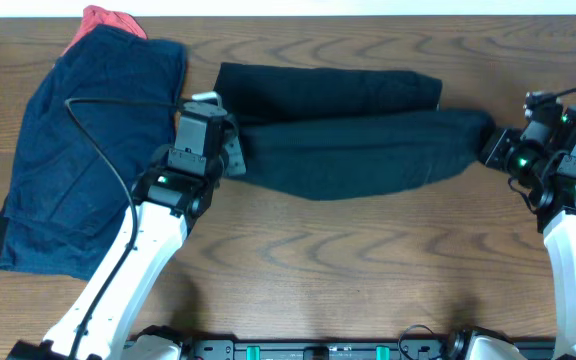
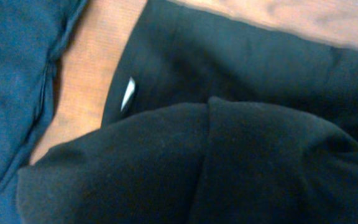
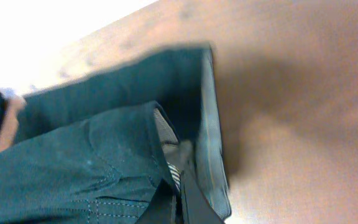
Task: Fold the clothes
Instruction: 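Grasp the shorts' right edge with the right gripper and pull rightward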
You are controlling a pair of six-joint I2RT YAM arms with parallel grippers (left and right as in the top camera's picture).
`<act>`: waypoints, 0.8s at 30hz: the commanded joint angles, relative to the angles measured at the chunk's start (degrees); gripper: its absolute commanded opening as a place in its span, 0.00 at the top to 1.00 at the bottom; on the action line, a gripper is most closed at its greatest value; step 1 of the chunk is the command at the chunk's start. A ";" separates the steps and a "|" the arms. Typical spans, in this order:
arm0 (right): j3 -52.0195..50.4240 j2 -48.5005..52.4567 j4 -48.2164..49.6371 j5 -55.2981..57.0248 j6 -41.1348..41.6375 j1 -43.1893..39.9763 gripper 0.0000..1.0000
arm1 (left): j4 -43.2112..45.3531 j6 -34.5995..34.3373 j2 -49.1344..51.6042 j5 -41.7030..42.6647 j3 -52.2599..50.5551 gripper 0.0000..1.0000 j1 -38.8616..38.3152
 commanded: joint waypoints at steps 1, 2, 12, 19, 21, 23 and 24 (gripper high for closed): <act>0.35 1.79 5.99 4.87 -0.13 -0.37 0.99 | 4.79 1.73 2.89 -6.51 1.11 0.94 2.12; 0.35 2.62 8.07 4.87 -0.15 0.00 0.99 | 6.40 1.90 3.72 -6.49 1.11 0.94 2.12; 0.35 18.93 30.77 4.92 -1.73 4.37 0.99 | 17.64 2.51 12.96 -8.00 1.11 0.94 2.14; 0.39 30.18 45.31 5.03 -1.68 6.93 0.99 | 18.01 2.47 15.17 -9.51 1.11 0.94 2.12; 0.44 32.46 48.41 5.38 -1.68 7.67 0.99 | 18.40 2.47 15.80 -9.49 1.11 0.94 2.12; 0.55 34.40 51.01 6.29 -1.68 8.44 0.99 | 19.30 2.47 16.61 -9.46 1.11 0.94 2.12; 0.61 35.28 52.13 6.91 -1.68 8.79 0.99 | 19.80 2.47 17.07 -9.46 1.11 0.94 2.12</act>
